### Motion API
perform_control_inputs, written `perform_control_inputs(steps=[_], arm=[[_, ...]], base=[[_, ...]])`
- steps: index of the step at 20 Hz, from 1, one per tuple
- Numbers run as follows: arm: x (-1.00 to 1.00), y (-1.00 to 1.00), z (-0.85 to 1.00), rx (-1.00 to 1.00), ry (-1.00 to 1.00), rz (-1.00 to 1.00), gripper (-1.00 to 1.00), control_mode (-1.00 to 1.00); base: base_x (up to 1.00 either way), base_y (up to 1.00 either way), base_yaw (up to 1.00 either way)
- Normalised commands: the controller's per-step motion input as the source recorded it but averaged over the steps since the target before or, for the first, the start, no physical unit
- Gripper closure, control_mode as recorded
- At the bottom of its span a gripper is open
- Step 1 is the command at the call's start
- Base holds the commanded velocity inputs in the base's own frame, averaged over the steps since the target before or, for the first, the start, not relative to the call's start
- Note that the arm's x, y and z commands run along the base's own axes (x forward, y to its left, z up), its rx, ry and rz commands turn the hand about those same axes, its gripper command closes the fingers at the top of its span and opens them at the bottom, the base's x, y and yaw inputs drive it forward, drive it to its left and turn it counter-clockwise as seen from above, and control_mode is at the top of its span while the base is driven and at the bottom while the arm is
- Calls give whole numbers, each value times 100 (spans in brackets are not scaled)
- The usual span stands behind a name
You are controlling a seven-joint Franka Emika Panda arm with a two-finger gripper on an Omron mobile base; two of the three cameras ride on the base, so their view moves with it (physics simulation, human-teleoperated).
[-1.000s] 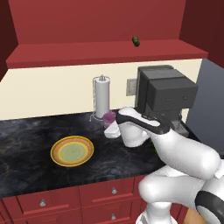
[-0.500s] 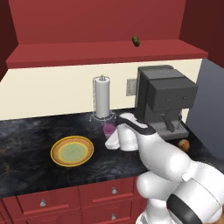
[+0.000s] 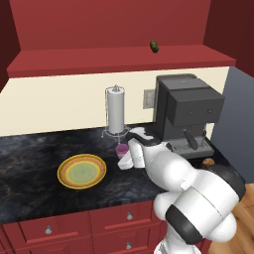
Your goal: Pick the avocado and bread from the counter and place them on the plate. Then pick the jam from the cabinet and place it next to the plate. Lastly close the cabinet door.
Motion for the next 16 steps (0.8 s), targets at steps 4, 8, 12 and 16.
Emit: perform_control_inputs(steps=[4,8,12,16], arm=[[46,0,-2,0,19,12,100,-100],[28,0,-20,0,8,19,100,-100],[2,0,-32,0,0,21,100,-100],[0,0,-41,0,-3,16,100,-100]], base=[[0,0,0],[0,0,0],[0,0,0],[0,0,0]])
